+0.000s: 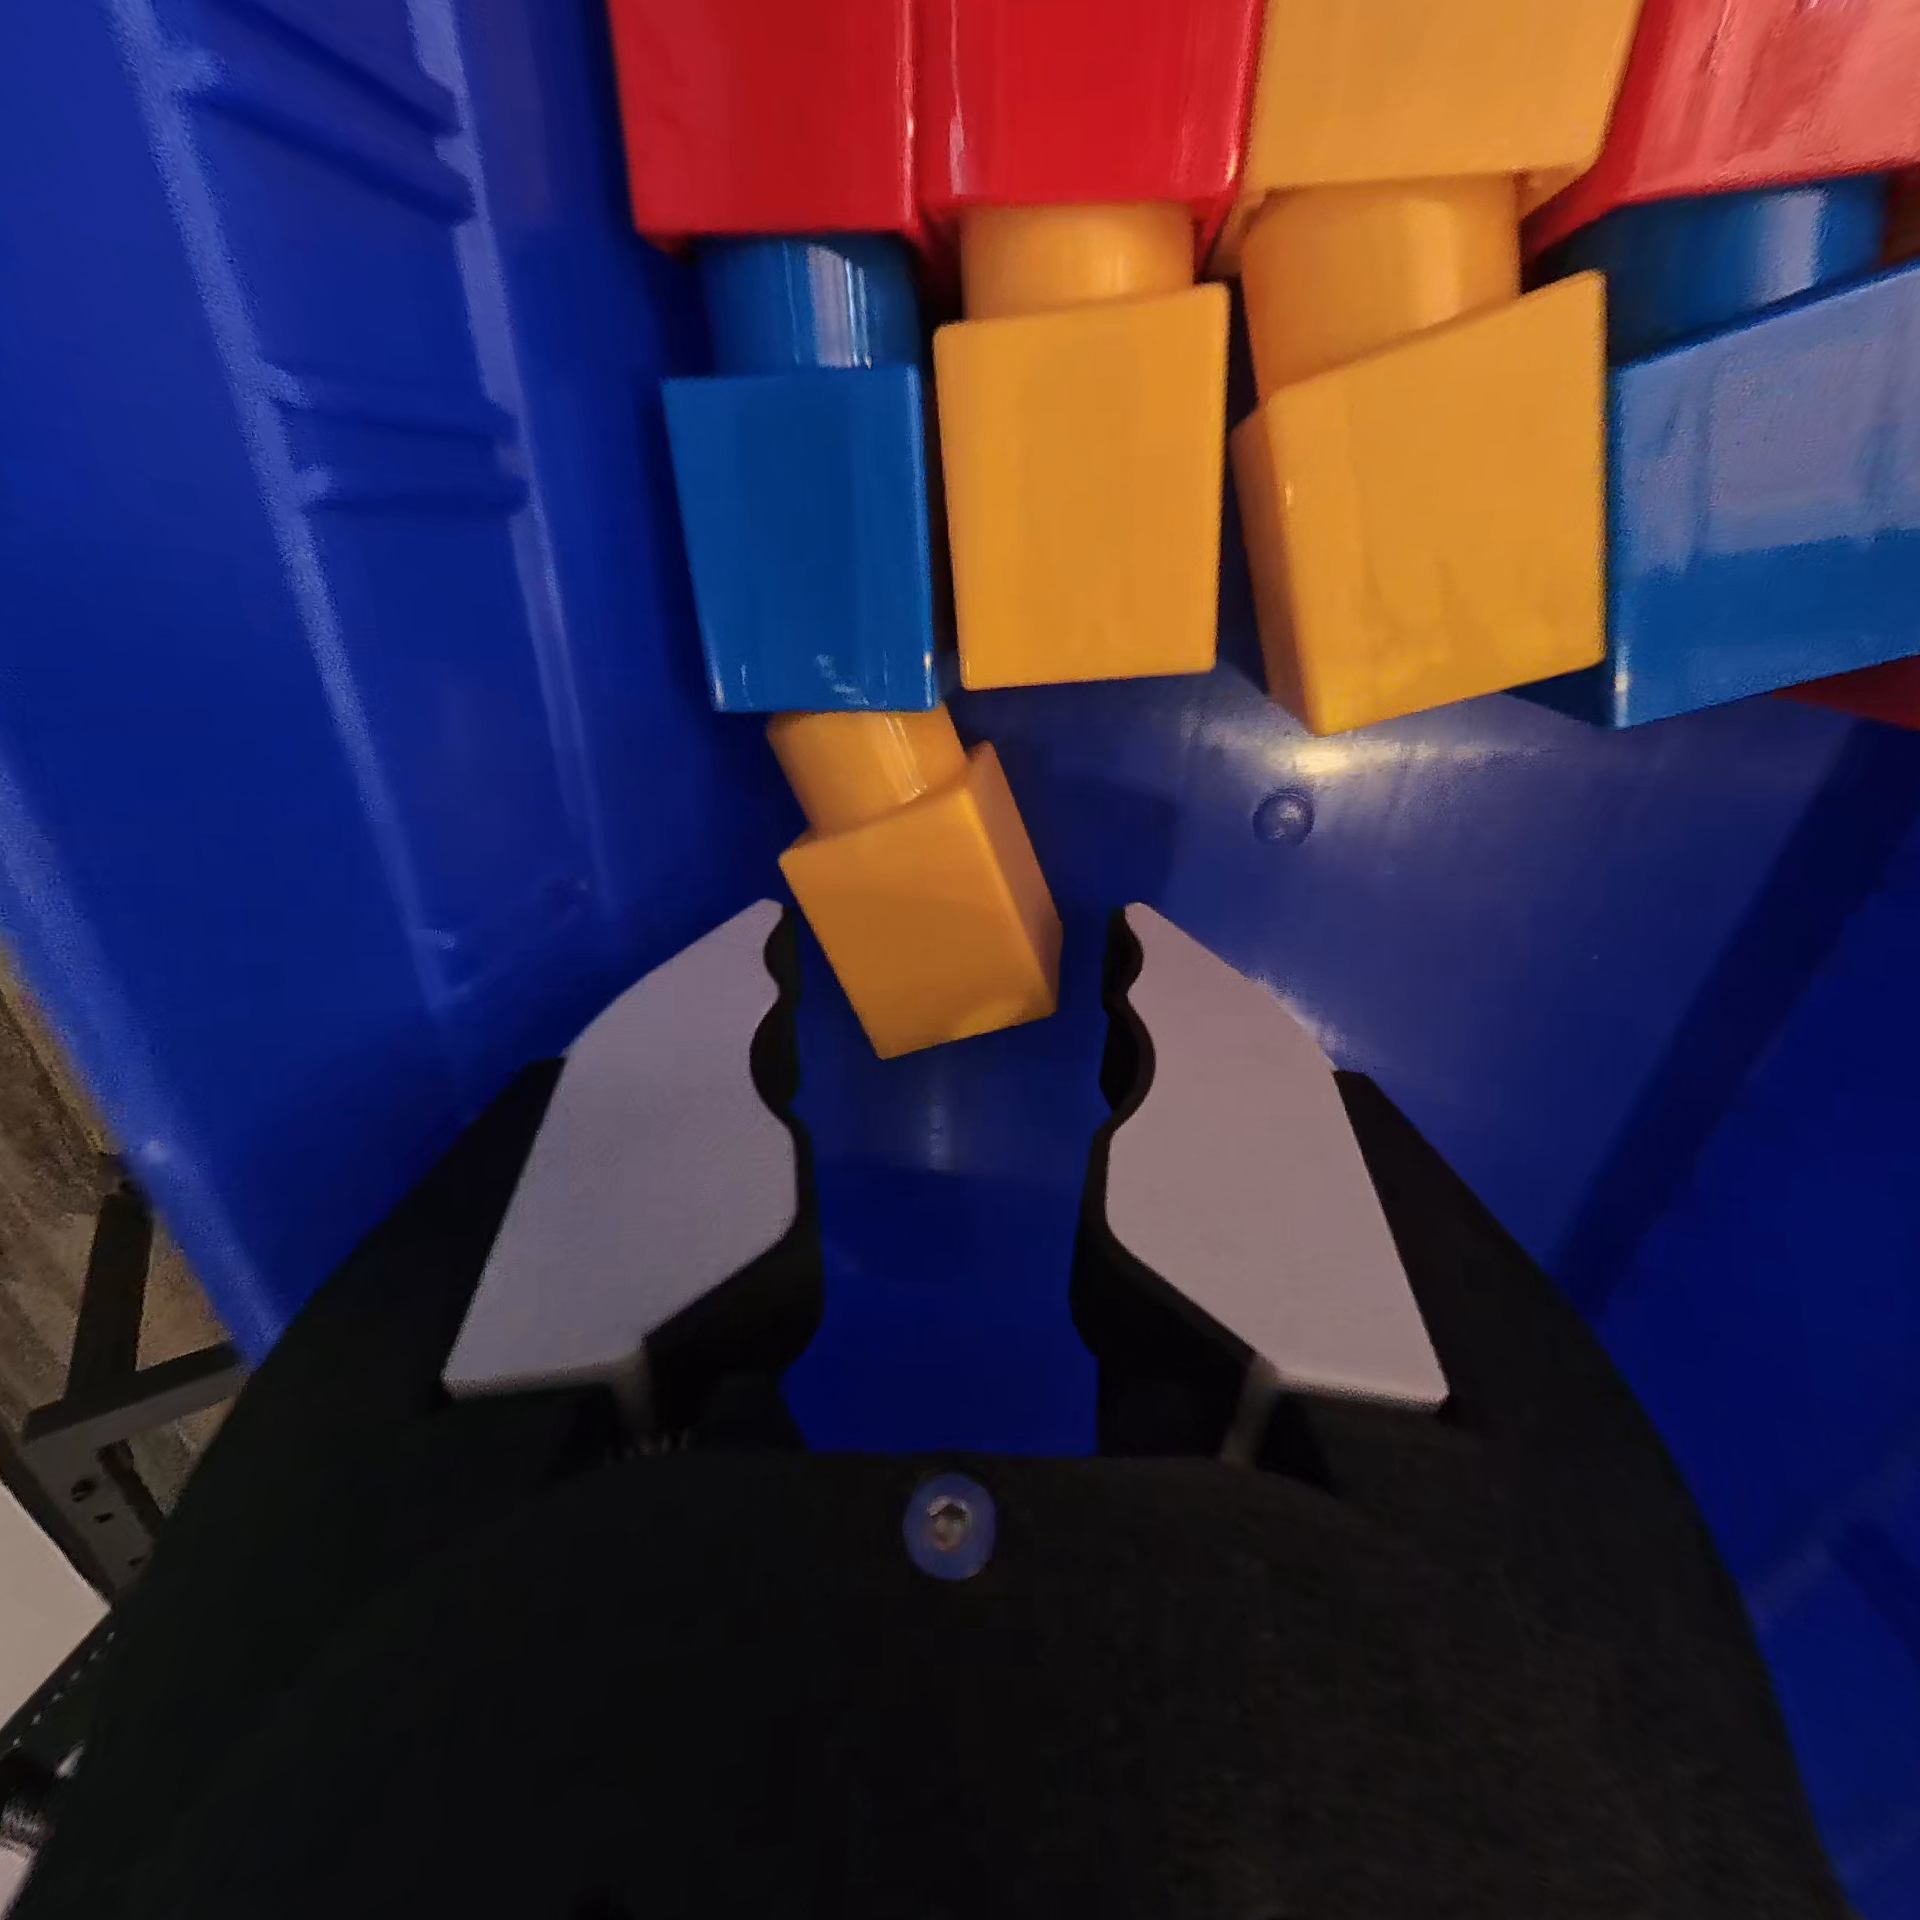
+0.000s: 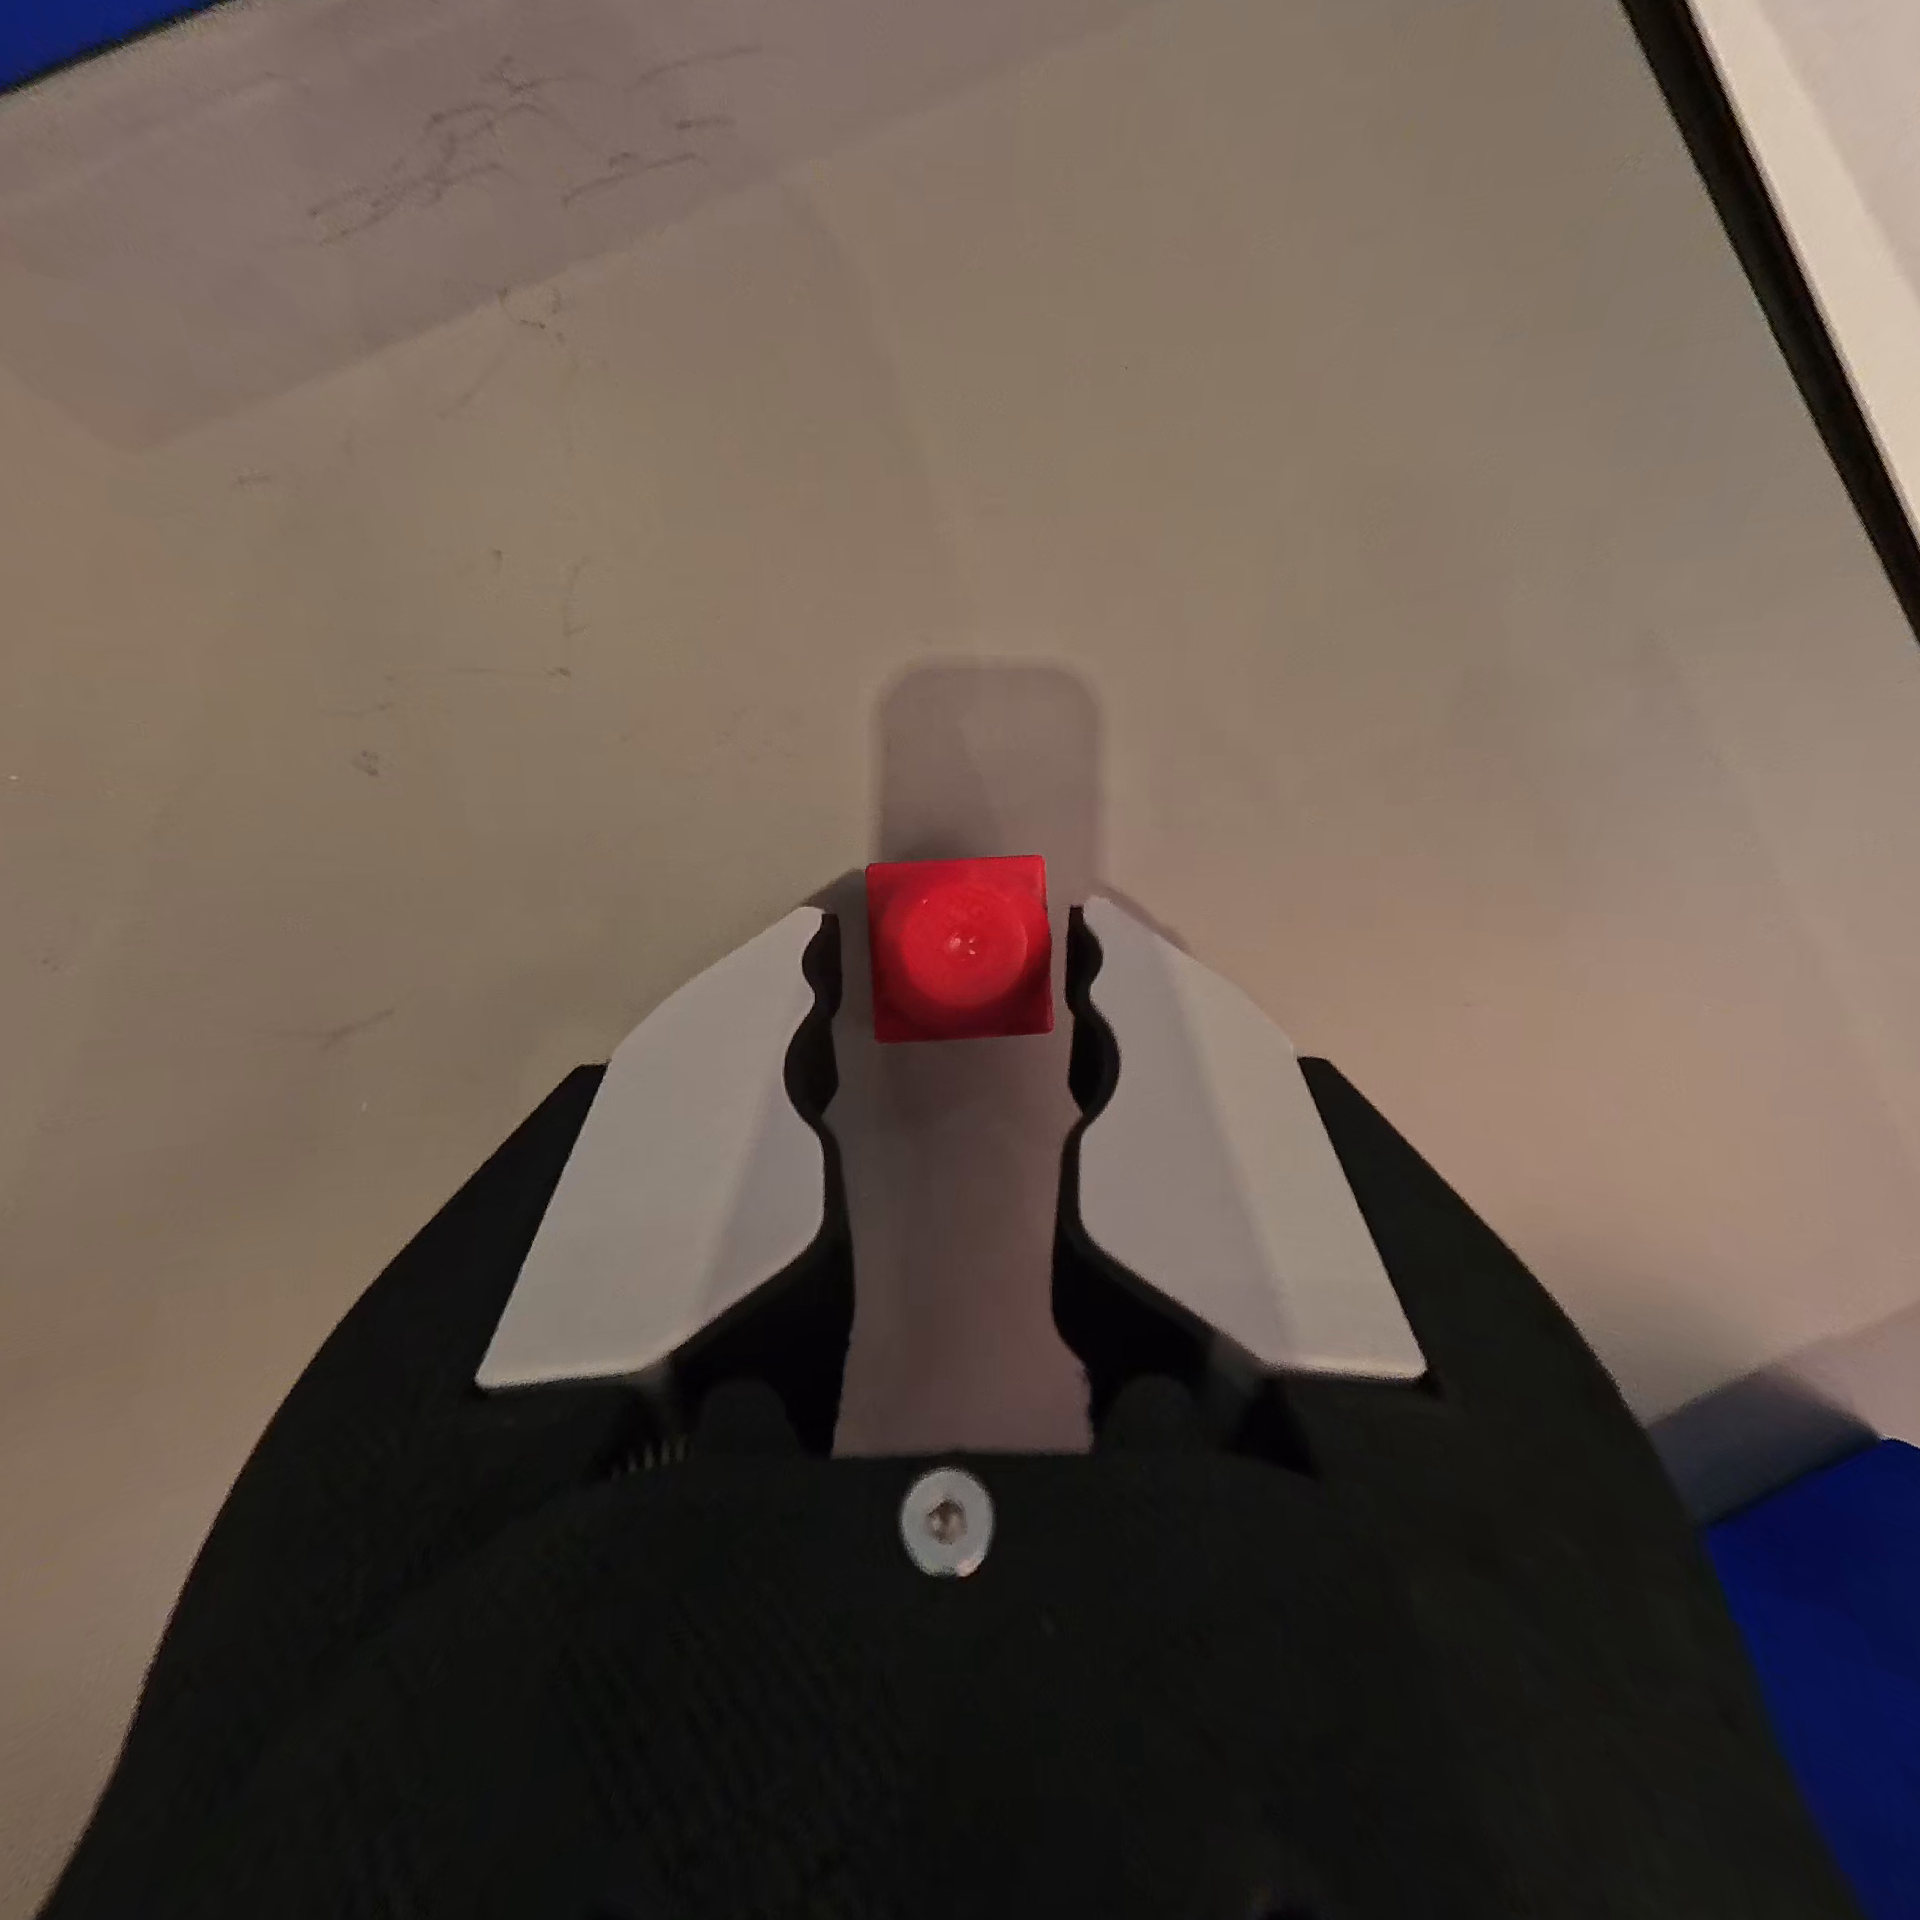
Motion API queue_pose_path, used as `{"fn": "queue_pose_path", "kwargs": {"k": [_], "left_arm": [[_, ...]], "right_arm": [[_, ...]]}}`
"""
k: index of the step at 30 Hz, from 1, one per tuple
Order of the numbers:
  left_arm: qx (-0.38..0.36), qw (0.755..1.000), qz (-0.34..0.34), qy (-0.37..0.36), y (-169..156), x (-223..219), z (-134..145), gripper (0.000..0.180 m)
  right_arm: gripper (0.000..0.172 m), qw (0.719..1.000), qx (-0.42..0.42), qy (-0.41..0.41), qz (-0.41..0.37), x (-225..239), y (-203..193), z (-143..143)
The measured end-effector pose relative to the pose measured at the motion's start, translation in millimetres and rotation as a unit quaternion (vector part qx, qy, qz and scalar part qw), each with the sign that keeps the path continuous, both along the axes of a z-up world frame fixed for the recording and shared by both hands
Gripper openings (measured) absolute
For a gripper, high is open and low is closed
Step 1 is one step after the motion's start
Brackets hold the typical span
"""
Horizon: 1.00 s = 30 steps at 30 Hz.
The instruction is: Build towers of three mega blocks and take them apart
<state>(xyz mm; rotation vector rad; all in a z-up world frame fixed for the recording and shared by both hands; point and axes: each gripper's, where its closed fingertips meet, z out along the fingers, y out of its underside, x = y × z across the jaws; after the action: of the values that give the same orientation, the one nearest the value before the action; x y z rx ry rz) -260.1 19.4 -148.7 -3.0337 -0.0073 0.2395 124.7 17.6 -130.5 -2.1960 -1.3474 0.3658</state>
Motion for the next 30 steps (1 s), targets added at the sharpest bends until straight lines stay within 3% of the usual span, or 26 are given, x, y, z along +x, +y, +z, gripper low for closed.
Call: {"fn": "queue_pose_path", "kwargs": {"k": [2, 9, 13, 16, 19, 22, 24, 30], "left_arm": [[-0.003, 1.0, 0.006, -0.019, 0.7, 2.7, -4.0, 0.047], [-0.027, 0.999, -0.013, -0.03, -13.7, -0.3, 1.7, 0.044], [0.023, 0.998, -0.016, -0.063, -17.2, 7.7, 34.8, 0.044], [0.113, 0.984, -0.069, -0.123, -12.7, 39.3, 79.6, 0.044], [0.216, 0.934, -0.181, -0.218, -10.4, 102.2, 134.2, 0.044], [0.265, 0.842, -0.326, -0.337, -30.0, 183.1, 178.8, 0.044], [0.266, 0.783, -0.402, -0.393, -47.7, 225.7, 194.4, 0.044], [0.289, 0.668, -0.508, -0.46, -70.5, 295.4, 212.2, 0.043]], "right_arm": [[0.043, 1.0, -0.002, -0.002, 0.001, 0.6, -0.3, -0.8], [0.046, 1.0, -0.012, 0.004, 0.002, 0.7, -1.9, -1.5], [0.048, 0.999, -0.02, 0.026, 0.003, -0.9, -2.9, 4.7], [0.051, 0.998, -0.023, 0.054, 0.004, -2.8, -4.3, 16.7], [0.053, 0.996, -0.019, 0.084, 0.005, -2.5, -4.8, 33.6], [0.053, 0.989, -0.014, 0.144, 0.015, -3.7, -9.1, 62.6], [0.052, 0.981, -0.005, 0.195, 0.025, -3.6, -13.1, 86.9], [0.052, 0.945, -0.006, 0.322, 0.062, -3.1, -22.3, 130.5]]}}
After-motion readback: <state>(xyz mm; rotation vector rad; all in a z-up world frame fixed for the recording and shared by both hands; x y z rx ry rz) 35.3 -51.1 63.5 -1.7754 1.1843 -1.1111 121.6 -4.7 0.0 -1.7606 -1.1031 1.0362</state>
